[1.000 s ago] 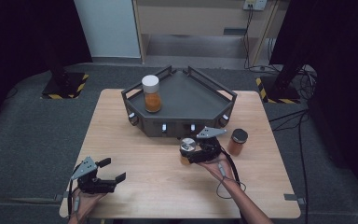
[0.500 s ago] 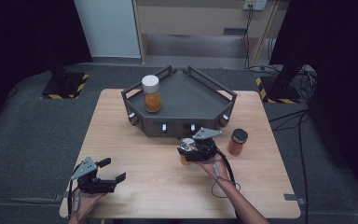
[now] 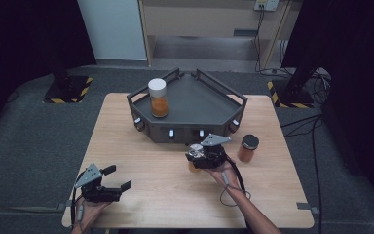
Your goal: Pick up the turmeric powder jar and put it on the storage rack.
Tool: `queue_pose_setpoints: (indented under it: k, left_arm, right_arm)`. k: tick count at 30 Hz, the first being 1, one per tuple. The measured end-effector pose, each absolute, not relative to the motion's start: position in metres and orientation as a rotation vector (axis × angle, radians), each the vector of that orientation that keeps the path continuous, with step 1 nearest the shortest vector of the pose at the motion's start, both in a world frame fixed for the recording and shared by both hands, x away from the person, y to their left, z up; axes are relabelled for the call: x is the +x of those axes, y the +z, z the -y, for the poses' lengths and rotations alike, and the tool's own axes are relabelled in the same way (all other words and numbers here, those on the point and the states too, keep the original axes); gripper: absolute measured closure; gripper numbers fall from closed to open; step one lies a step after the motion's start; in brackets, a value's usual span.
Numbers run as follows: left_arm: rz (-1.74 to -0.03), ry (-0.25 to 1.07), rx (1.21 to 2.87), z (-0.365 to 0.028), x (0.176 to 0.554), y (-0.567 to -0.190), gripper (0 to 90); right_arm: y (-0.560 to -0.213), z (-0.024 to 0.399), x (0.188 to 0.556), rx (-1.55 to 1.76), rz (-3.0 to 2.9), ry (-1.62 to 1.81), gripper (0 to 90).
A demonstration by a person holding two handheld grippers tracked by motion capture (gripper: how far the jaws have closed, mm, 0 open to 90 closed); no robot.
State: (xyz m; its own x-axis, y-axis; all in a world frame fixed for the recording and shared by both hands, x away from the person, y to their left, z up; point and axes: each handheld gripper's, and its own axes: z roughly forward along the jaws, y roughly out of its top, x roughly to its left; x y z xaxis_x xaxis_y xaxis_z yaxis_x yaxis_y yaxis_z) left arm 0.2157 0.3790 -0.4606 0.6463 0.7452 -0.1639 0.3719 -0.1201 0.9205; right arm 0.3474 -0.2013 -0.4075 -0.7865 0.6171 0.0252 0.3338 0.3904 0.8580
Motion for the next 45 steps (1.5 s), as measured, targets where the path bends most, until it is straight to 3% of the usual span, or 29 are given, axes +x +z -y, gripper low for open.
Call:
queue_pose_setpoints:
  k: [17, 45]
  left_arm:
    - [-0.910, 0.406, 1.734, -0.379, 0.217, -0.461, 5.1]
    - [-0.906, 0.399, 1.751, -0.376, 0.219, -0.460, 5.2]
  right_arm:
    - [-0.379, 0.203, 0.351, 0.791, -2.382, 1.361, 34.4]
    - [-0.288, 0.195, 0.374, 0.742, -2.424, 1.356, 34.4]
